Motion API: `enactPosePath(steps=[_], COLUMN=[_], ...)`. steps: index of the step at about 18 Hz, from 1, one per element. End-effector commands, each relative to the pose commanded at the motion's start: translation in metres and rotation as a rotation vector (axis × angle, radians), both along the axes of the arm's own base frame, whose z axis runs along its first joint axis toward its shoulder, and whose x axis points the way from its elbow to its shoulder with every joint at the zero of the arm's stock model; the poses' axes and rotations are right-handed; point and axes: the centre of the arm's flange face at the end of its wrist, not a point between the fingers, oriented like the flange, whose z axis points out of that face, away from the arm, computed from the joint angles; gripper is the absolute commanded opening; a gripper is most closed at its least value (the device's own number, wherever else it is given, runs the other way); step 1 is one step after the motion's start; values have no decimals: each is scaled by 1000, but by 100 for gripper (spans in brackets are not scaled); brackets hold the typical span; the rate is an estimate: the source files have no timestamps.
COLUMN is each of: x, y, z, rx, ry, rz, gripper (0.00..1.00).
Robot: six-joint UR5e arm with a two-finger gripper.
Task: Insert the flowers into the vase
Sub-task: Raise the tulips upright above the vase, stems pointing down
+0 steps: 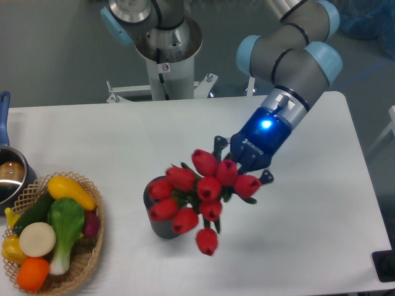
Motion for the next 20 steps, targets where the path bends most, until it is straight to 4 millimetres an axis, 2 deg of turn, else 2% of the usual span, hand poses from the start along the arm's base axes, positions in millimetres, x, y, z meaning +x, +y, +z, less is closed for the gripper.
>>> enactPosePath(steps=[2,4,7,13,16,17,20], x=[8,16,31,48,62,65,79], y=[4,3,9,13,6,3,-8], z=[-3,-14,-15,-21,-30,-39,-52], rx=[52,91,193,197,222,222,259], ry=[4,-19,-9,-31,-19,-22,-85], rz=[-36,-58,-111,-132,-140,-139,-138], gripper=[7,7,7,7,7,7,7])
